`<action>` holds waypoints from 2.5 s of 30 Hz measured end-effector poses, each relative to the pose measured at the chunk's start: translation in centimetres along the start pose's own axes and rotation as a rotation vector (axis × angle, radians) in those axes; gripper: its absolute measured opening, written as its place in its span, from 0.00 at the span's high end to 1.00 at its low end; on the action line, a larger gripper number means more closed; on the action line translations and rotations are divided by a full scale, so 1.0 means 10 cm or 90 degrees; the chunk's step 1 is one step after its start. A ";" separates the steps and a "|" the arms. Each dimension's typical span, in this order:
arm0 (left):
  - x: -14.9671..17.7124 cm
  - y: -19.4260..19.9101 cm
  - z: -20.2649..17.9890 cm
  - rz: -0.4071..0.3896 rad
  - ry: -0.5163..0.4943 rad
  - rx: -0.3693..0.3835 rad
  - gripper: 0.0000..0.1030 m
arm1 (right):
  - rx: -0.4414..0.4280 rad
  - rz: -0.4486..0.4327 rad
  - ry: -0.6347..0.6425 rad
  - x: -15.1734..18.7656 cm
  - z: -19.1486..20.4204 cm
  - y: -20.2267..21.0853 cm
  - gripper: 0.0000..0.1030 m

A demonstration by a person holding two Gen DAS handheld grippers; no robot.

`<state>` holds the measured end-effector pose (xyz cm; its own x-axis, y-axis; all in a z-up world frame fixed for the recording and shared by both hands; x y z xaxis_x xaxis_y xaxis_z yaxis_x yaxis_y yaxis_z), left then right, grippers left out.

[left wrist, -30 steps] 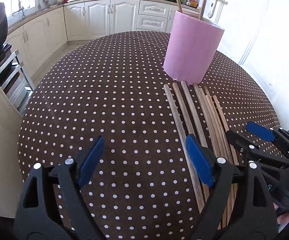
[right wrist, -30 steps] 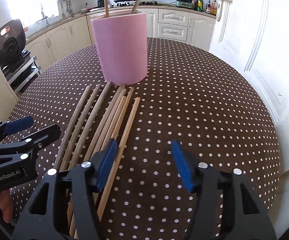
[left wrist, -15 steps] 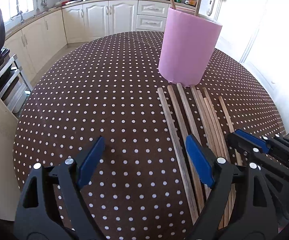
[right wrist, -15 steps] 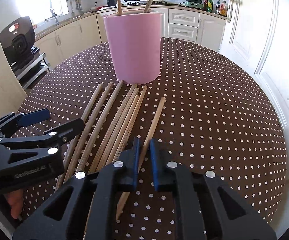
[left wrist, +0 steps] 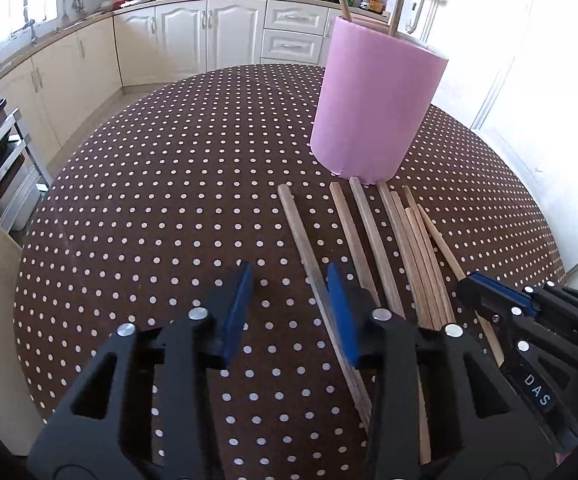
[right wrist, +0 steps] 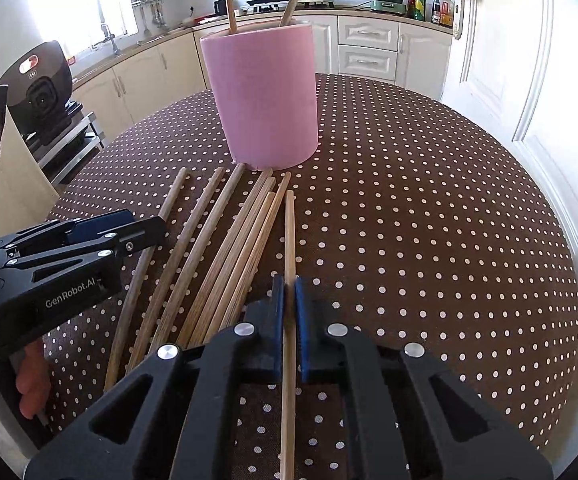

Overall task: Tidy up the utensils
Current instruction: 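Close the right gripper on another wooden chopstick, then lift the chopstick upright and carry it over the pink cup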

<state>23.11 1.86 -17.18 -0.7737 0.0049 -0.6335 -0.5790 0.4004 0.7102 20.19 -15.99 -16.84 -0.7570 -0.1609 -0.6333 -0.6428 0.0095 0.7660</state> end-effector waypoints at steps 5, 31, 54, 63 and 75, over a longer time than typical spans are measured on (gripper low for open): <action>0.01 -0.02 -0.06 0.021 -0.049 0.002 0.70 | 0.005 0.000 -0.005 0.02 -0.04 0.02 0.95; 0.19 0.03 -0.21 0.055 -0.098 -0.028 0.84 | 0.015 0.009 -0.021 0.05 -0.12 0.04 0.95; 0.15 0.05 -0.20 0.020 -0.052 -0.057 0.93 | 0.025 -0.004 -0.043 -0.01 -0.16 0.06 0.96; 0.00 0.14 -0.18 -0.005 -0.065 -0.079 0.93 | 0.012 -0.041 -0.076 -0.12 -0.34 0.21 0.96; -0.35 0.49 -0.21 -0.099 -0.031 -0.056 0.93 | -0.005 -0.148 -0.092 -0.41 -0.48 0.57 0.96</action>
<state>22.48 1.89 -10.85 -0.6615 -0.0059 -0.7499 -0.7123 0.3178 0.6258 20.15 -19.99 -9.35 -0.5983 -0.0147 -0.8012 -0.8009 -0.0189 0.5985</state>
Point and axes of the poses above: each gripper's, at about its wrist camera, not at the fingertips, and y roughly against the way its jaws point, z to its left, x to its underside, the point moved 7 cm from there along -y, roughly the way its jaws point, and after that the axes turned 15 degrees about x, right-handed, at the moved point
